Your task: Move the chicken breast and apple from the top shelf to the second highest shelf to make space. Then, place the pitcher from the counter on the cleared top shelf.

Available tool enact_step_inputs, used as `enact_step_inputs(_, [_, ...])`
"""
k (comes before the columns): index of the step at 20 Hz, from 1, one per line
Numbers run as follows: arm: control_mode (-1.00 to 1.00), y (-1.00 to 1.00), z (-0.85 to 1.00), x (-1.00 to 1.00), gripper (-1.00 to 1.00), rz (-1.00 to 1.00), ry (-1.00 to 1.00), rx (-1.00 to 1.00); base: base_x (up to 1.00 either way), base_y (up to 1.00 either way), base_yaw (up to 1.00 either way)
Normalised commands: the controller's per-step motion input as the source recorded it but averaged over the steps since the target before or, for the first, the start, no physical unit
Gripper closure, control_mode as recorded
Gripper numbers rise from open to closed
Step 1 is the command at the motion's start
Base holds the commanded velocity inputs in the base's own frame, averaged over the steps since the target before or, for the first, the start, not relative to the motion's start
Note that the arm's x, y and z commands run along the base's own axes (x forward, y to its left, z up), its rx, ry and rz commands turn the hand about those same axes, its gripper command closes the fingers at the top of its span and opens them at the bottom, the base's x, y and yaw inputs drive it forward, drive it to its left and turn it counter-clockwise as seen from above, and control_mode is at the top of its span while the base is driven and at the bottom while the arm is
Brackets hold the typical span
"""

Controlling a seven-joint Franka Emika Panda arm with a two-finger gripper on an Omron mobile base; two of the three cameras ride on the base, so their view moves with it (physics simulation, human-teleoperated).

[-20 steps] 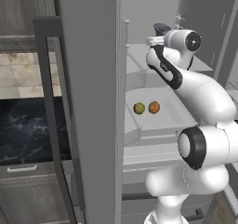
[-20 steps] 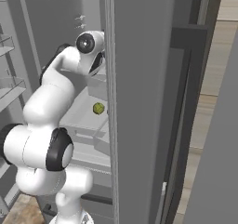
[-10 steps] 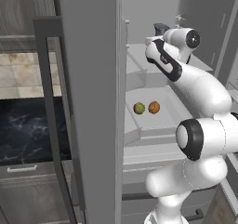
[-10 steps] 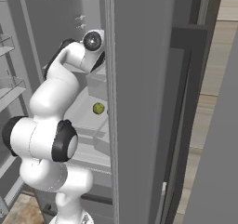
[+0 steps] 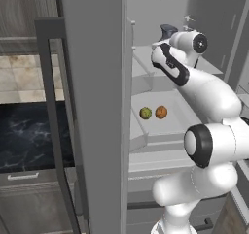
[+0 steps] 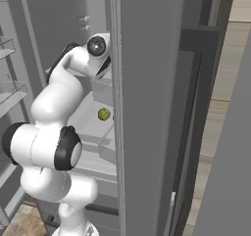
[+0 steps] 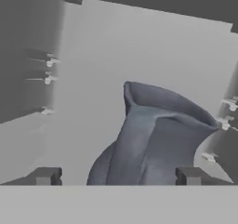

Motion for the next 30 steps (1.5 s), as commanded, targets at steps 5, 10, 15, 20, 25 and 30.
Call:
enact_step_inputs(5, [-1.00,0.19,0.00,-0.12,-1.00,-0.09,-0.02,-0.19,0.00,0.00,0.00])
enact_step_inputs(10, [-1.00,0.02,0.03,-0.21,-1.00,-0.21,0.00,-0.14,0.00,0.00,0.00])
enact_step_inputs(15, [-1.00,0.00,0.23,-0.27,-1.00,-0.21,0.00,-0.05,0.00,0.00,0.00])
enact_step_inputs(20, [-1.00,0.14,0.41,-0.47,-1.00,-0.04,-0.02,0.00,0.00,0.00,0.00])
enact_step_inputs(25, [-1.00,0.11,0.37,-0.68,-1.00,0.00,0.00,0.01,0.00,0.00,0.00])
enact_step_inputs(30, [-1.00,0.00,0.17,-0.96,-1.00,0.00,0.00,0.05,0.00,0.00,0.00])
